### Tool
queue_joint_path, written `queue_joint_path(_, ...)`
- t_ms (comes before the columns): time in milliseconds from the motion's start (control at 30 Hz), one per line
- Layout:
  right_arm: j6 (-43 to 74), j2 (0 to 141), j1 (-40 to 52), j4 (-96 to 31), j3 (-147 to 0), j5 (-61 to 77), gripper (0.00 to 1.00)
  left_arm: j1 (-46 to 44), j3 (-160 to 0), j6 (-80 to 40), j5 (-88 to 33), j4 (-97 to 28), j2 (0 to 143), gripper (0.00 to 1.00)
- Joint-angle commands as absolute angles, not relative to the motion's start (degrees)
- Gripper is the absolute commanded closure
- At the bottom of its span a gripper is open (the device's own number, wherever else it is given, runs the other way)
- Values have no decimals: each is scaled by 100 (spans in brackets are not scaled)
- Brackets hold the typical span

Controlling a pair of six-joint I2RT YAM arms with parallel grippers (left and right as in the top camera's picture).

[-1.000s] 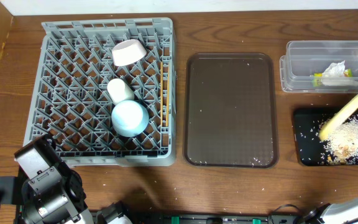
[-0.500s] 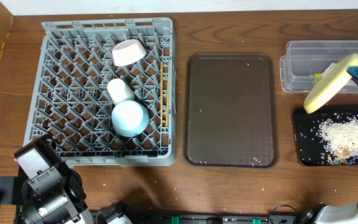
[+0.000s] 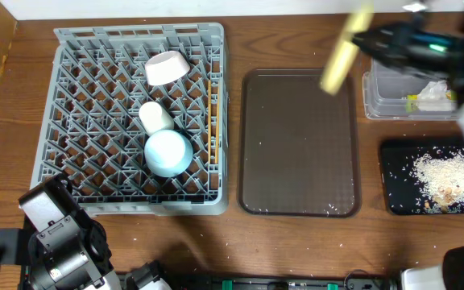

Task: Sort waste into correct bins and load items into the dishwasher
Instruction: 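Carry the yellow plate left and stand it upright in the rack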

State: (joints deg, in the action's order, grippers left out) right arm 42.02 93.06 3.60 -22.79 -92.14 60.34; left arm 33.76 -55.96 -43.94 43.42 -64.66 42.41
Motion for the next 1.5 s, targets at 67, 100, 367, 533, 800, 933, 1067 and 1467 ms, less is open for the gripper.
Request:
queue_joint_path(67, 5697, 9690, 1933, -480, -9262, 4650, 99, 3417, -5686, -4488, 4372, -6493, 4235, 6)
queue_joint_path(100, 5701, 9815, 2095, -231, -9262, 4550, 99, 3417, -5686, -4488, 4372, -6495, 4235, 6)
queue_joint_path(367, 6001, 11476, 3022, 1883, -9266, 4510, 99, 3417, -5686, -4488, 4372, -6493, 4235, 6)
queue_joint_path(533, 5975, 12162, 3079, 2279, -9266, 4423, 99, 3417, -5686, -4488, 4372, -6495, 4235, 6)
queue_joint_path(800, 6016, 12438, 3065, 2338, -9268, 4495, 84, 3417, -5686, -4488, 4372, -6495, 4235, 6)
queue_joint_path(933, 6016, 12436, 2961, 2265, -9421, 4626, 48, 3417, -5686, -4488, 4372, -6495, 4235, 6)
queue_joint_path(1067, 5835, 12416, 2884, 1719, -9813, 5009, 41, 3417, -5686, -4488, 4372, -6495, 4235, 6)
queue_joint_path(1467, 2775, 10709, 2770, -3778, -10792, 1977, 25, 3417, -5686, -4488, 4372, -6493, 4235, 6)
